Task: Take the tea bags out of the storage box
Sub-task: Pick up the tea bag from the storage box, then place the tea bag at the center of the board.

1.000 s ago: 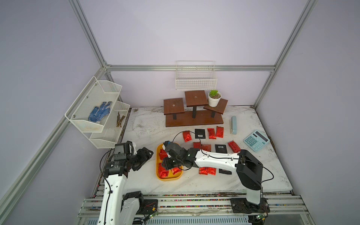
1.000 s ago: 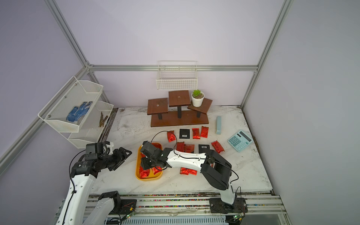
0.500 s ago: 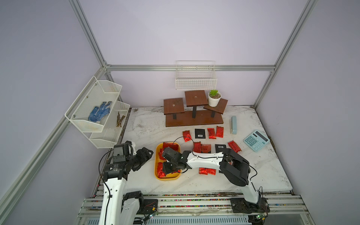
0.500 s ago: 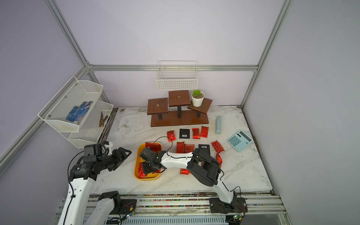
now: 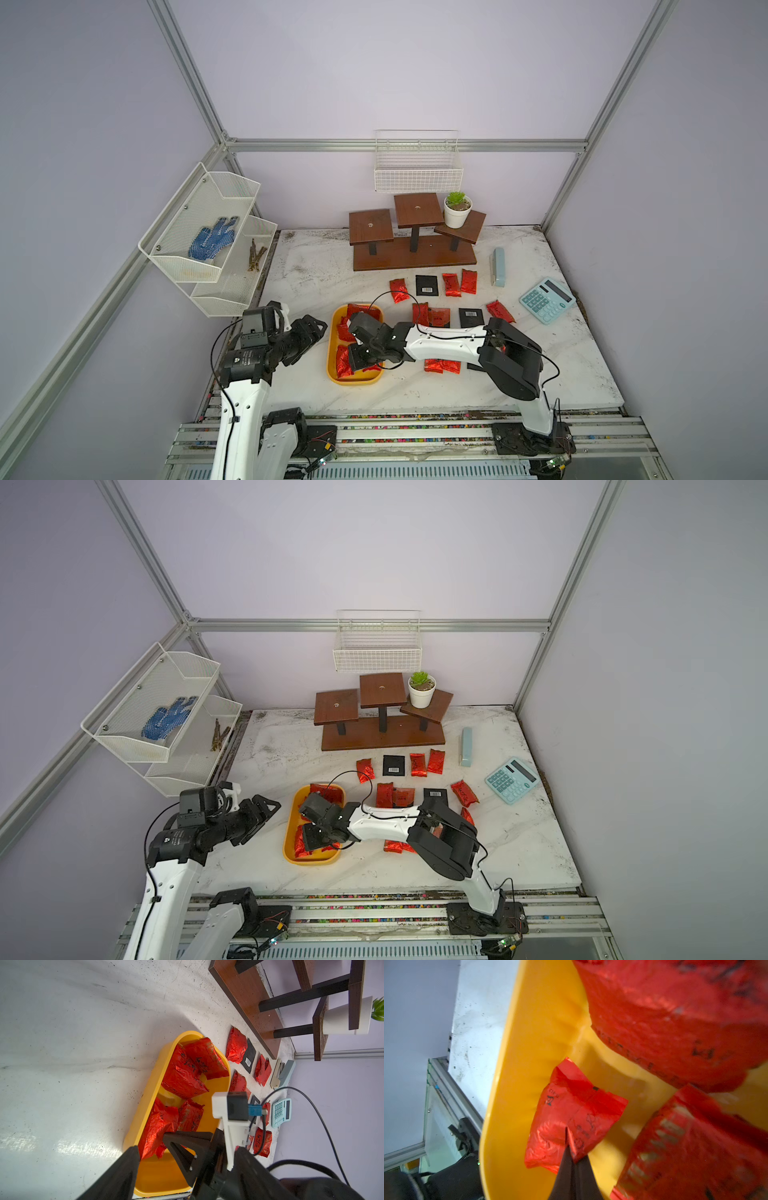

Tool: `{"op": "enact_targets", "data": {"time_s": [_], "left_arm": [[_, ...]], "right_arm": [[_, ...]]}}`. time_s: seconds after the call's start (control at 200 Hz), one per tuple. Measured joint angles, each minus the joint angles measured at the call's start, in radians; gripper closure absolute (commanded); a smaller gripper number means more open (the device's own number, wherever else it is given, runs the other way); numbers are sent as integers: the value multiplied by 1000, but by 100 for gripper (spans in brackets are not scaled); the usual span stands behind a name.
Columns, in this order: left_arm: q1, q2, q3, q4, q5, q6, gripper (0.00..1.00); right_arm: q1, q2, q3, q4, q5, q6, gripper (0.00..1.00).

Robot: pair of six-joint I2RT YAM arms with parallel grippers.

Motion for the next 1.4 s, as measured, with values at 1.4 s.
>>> {"op": "enact_targets", "data": {"time_s": [1.4], "left_arm": [[-370, -35, -115, 133, -123, -214, 27]], "right_arm": [[-369, -195, -288, -72, -19, -188, 100]]}}
